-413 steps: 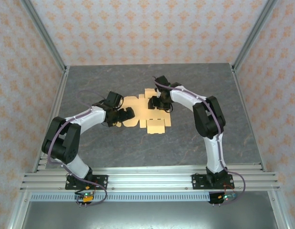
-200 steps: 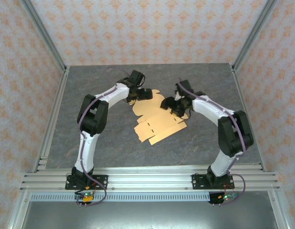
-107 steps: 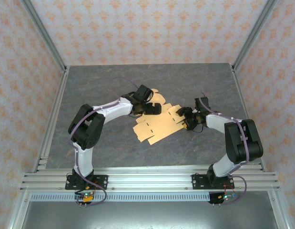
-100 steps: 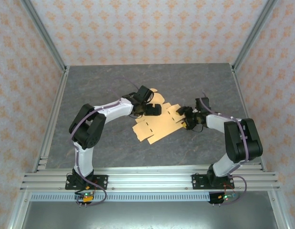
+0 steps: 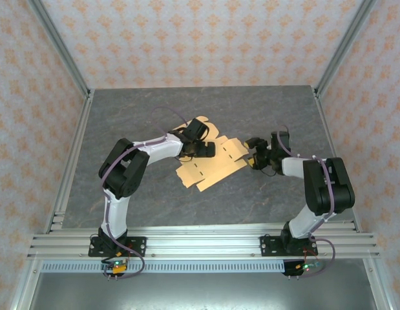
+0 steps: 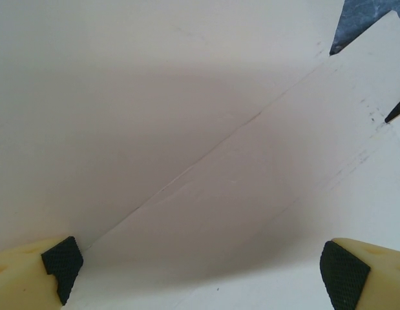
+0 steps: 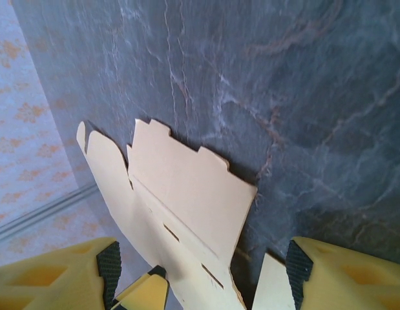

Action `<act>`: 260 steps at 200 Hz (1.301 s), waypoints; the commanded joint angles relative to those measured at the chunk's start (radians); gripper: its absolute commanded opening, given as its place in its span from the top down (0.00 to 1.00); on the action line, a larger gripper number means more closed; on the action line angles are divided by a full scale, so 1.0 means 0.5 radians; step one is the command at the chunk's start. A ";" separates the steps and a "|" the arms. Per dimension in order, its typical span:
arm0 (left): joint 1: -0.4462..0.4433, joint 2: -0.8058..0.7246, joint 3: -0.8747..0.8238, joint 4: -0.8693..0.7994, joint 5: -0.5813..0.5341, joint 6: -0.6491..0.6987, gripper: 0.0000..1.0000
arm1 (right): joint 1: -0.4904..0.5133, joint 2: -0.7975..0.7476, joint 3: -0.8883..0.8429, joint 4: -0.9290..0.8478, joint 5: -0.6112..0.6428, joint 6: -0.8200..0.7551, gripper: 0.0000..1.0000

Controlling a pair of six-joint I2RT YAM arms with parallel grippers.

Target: Fold the paper box

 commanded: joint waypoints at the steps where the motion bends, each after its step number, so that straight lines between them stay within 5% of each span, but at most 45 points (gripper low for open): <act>1: 0.018 0.056 -0.057 -0.049 -0.058 -0.027 0.00 | -0.019 0.092 0.024 0.116 0.047 0.015 0.30; 115: 0.018 0.079 -0.027 -0.054 0.035 -0.043 0.00 | 0.070 0.501 0.032 0.982 -0.014 0.502 0.41; 224: 0.040 -0.075 0.005 -0.100 0.150 -0.027 0.00 | 0.071 0.596 0.019 1.479 -0.064 0.366 0.87; 237: 0.055 -0.173 0.018 -0.097 0.178 -0.027 0.00 | 0.073 0.533 0.012 1.438 -0.063 0.287 1.00; 260: 0.119 -0.346 0.080 -0.102 0.303 -0.058 0.00 | 0.085 0.395 0.018 1.295 -0.055 0.114 1.00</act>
